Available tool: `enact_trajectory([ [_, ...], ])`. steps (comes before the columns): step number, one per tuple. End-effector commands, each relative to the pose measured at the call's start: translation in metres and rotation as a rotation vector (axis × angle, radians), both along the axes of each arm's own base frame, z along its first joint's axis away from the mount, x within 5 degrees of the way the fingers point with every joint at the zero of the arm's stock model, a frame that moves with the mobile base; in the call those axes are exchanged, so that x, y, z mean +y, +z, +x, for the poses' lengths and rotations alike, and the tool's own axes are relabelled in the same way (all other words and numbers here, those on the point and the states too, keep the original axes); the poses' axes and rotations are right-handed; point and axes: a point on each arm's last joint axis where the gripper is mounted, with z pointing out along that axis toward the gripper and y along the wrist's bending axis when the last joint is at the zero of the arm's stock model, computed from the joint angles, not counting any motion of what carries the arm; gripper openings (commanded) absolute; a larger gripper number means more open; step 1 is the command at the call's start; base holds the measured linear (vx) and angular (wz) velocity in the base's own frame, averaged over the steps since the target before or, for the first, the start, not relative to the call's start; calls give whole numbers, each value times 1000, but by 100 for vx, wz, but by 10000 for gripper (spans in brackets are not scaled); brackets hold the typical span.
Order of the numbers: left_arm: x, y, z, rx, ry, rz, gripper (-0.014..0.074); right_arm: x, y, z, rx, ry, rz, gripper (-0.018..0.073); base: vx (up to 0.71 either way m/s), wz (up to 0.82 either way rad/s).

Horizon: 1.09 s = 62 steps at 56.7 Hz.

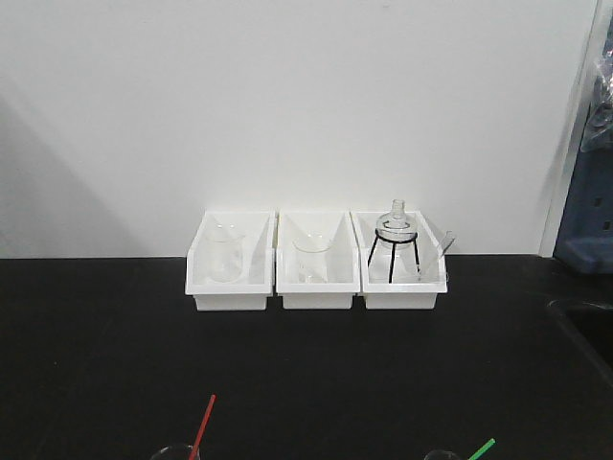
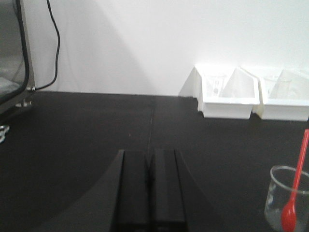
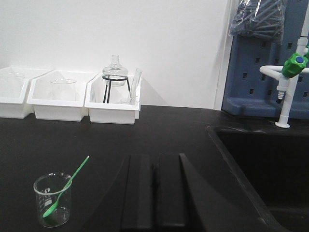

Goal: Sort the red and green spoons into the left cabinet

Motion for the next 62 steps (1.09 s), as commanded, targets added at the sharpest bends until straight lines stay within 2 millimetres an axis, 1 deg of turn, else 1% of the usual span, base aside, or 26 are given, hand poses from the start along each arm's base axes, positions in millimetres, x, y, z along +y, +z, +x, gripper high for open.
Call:
enact_trajectory([
  [1,-1,22,-4,-203,-8,-6,-6,1,9,-2,-127,16,24,-9,0,0],
  [6,-1,43,-10,-349,-13,4,-6,1,19,-3,-207,28,94,-9,0,0],
  [9,-2,58,-15,-419,-14,8,-6,1,23,-4,-218,30,108,-8,0,0],
  [13,-2,80,-22,-475,-14,12,-6,1,34,-6,-221,30,136,-6,0,0],
  [16,-2,92,-25,-477,-13,12,-6,1,44,-8,-212,27,147,-6,0,0],
  [19,-2,104,-27,-452,-11,9,-6,0,52,-9,-167,21,151,-6,0,0],
  [22,-2,121,-29,-426,-8,8,-6,0,63,-10,-118,14,152,-6,0,0],
  [24,-2,130,-28,-403,-7,6,-5,0,72,-11,-86,9,152,-6,0,0],
  [27,-1,141,-24,-377,-5,7,-4,0,80,-9,-29,2,152,-6,0,0],
  [30,-1,148,-19,-356,-5,7,-4,-1,84,-5,29,-6,146,-5,0,0],
  [36,0,150,-4,-302,-6,-1,-4,-2,90,4,102,-23,106,-2,0,0],
  [48,1,140,21,-164,-4,-8,-3,-2,82,24,223,-31,95,0,0,0],
  [55,1,132,30,-80,-2,-15,8,-2,79,30,253,-33,88,6,0,0],
  [62,2,131,35,-64,-5,-45,34,-2,77,35,268,-34,78,29,0,0],
])
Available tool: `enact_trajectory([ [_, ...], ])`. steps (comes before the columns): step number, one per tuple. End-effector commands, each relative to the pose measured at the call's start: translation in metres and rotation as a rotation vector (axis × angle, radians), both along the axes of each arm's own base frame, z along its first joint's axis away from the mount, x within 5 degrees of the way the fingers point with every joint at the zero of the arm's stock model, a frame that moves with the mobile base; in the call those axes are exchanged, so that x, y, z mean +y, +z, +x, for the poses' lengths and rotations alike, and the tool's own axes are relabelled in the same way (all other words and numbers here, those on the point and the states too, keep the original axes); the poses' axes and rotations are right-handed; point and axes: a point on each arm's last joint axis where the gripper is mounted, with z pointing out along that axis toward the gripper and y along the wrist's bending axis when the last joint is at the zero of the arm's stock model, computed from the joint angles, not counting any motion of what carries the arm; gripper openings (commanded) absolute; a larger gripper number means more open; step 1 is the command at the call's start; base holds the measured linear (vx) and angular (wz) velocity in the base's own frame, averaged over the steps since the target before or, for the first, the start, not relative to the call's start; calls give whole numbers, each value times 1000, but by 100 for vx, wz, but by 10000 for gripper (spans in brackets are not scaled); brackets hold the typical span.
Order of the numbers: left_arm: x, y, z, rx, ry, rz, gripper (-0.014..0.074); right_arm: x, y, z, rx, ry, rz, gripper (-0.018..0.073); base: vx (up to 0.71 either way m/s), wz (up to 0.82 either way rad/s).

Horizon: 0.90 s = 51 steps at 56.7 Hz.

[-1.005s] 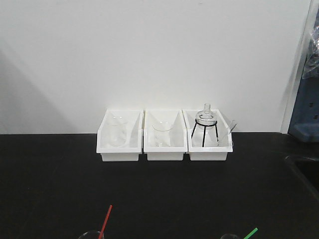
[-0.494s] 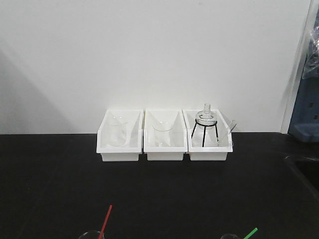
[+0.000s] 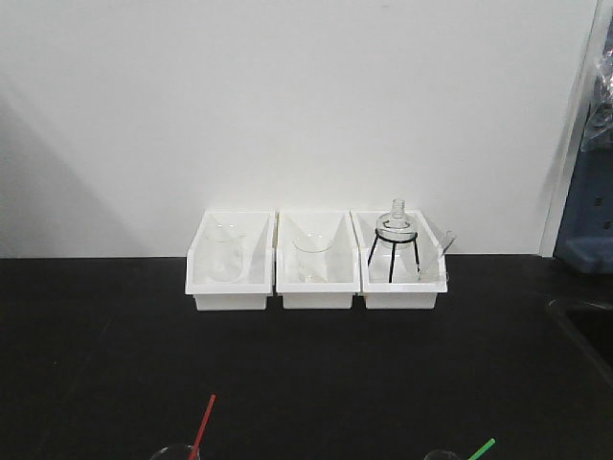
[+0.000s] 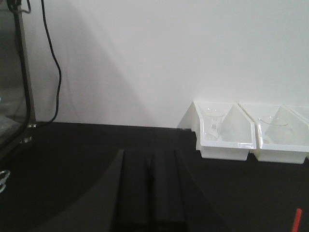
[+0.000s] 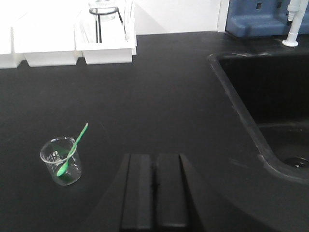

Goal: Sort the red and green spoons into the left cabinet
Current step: 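Reach the left gripper to the red spoon and grasp it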

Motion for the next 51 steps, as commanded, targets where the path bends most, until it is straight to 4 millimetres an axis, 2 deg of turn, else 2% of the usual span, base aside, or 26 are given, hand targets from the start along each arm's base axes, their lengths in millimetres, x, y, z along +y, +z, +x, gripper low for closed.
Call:
enact_trajectory([
  [1,0,15,3,-85,-5,-34,38,0,16,8,-91,11,-25,34,0,0],
  [12,0,12,9,-48,-6,-47,136,0,12,15,-50,12,-23,125,0,0],
  [27,0,8,17,-15,-5,-48,296,1,17,27,-114,27,-37,342,0,0],
  [35,0,8,17,-15,-5,-52,307,3,22,38,-194,45,-53,431,0,0],
  [41,1,6,20,4,-4,-52,307,4,22,46,-212,44,-18,447,0,0],
  [51,-1,-2,34,71,-18,-128,312,4,8,62,-115,42,-2,447,0,0],
])
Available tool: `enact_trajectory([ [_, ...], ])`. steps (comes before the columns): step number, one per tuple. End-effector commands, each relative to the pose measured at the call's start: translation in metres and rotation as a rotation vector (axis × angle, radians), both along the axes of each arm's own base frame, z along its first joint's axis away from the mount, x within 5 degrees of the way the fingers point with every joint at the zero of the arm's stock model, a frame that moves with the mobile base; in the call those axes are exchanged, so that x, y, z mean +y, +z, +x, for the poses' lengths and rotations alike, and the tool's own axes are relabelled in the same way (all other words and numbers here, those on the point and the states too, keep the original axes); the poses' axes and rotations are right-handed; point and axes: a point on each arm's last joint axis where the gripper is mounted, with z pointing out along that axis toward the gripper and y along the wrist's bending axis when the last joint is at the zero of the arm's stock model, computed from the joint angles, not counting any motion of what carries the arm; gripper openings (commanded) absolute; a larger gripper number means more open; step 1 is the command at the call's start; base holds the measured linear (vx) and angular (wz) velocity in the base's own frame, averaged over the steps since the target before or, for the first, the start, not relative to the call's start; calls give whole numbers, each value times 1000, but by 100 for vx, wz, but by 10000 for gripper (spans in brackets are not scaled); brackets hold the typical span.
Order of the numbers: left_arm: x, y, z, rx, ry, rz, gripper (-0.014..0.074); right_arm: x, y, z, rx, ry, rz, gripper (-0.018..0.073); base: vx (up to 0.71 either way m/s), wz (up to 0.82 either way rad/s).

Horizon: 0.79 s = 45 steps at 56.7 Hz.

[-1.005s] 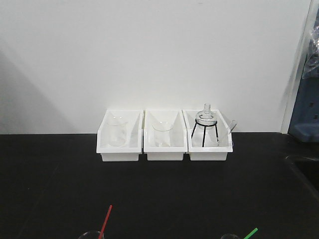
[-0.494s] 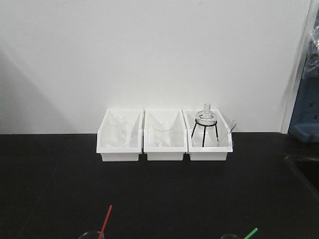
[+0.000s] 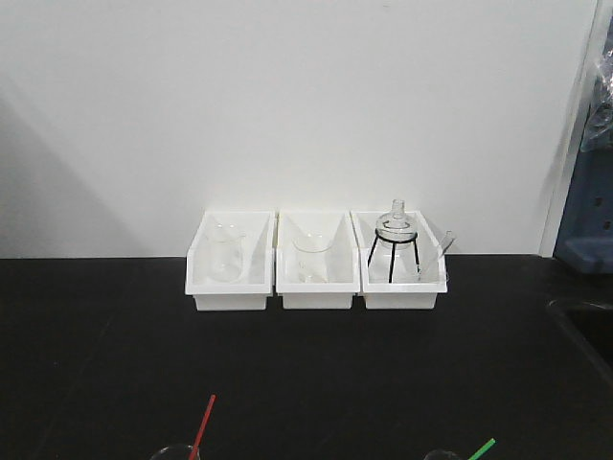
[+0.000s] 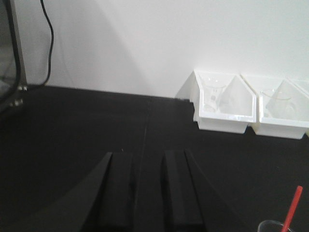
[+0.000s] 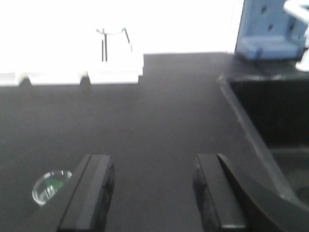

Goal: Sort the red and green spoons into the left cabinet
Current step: 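Reach the left gripper to the red spoon and grasp it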

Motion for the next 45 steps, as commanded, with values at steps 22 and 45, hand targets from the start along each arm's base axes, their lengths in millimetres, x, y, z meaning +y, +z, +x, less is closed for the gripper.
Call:
enact_trajectory([
  [22,-32,-11,62,24,-178,-51,387,1,-5,29,21,12,7,447,0,0],
  [45,-90,-37,112,-13,-435,88,407,1,-5,29,26,12,7,447,0,0],
])
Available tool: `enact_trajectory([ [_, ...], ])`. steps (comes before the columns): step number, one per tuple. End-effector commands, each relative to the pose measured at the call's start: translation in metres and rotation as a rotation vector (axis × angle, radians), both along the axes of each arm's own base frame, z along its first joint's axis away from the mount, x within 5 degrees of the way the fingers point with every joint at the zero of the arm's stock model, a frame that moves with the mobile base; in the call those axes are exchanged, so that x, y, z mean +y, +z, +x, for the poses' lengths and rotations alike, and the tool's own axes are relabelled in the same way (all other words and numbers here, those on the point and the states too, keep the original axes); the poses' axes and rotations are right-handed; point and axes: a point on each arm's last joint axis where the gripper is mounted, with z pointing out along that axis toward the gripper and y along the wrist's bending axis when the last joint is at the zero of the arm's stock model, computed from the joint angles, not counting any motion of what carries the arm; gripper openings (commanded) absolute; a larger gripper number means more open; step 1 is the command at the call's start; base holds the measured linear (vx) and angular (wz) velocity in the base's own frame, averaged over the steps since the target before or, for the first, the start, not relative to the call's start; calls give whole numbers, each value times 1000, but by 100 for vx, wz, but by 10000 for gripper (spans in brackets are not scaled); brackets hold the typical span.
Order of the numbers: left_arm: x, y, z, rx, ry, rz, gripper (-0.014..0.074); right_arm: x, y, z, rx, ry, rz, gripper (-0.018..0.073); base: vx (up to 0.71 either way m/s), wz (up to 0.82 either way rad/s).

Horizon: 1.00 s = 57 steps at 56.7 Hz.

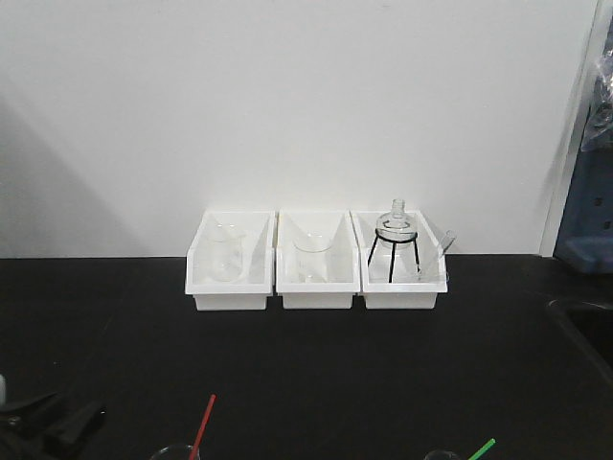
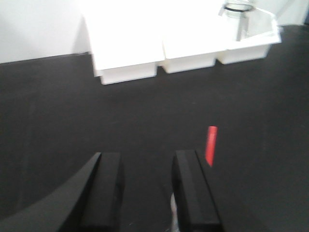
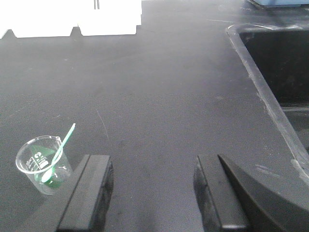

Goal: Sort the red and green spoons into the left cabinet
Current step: 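Reach the left gripper to the red spoon and grasp it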

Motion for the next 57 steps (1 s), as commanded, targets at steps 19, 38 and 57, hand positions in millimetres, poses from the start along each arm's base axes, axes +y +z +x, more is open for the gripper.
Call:
enact_trajectory([
  [19,-46,24,78,-92,-90,-71,448,1,18,6,-119,11,1,447,0,0],
  [38,-85,8,92,-22,-218,-26,448,1,18,6,-119,11,1,447,0,0],
  [57,-90,-27,102,70,-218,5,448,1,17,6,-103,10,-1,447,0,0],
])
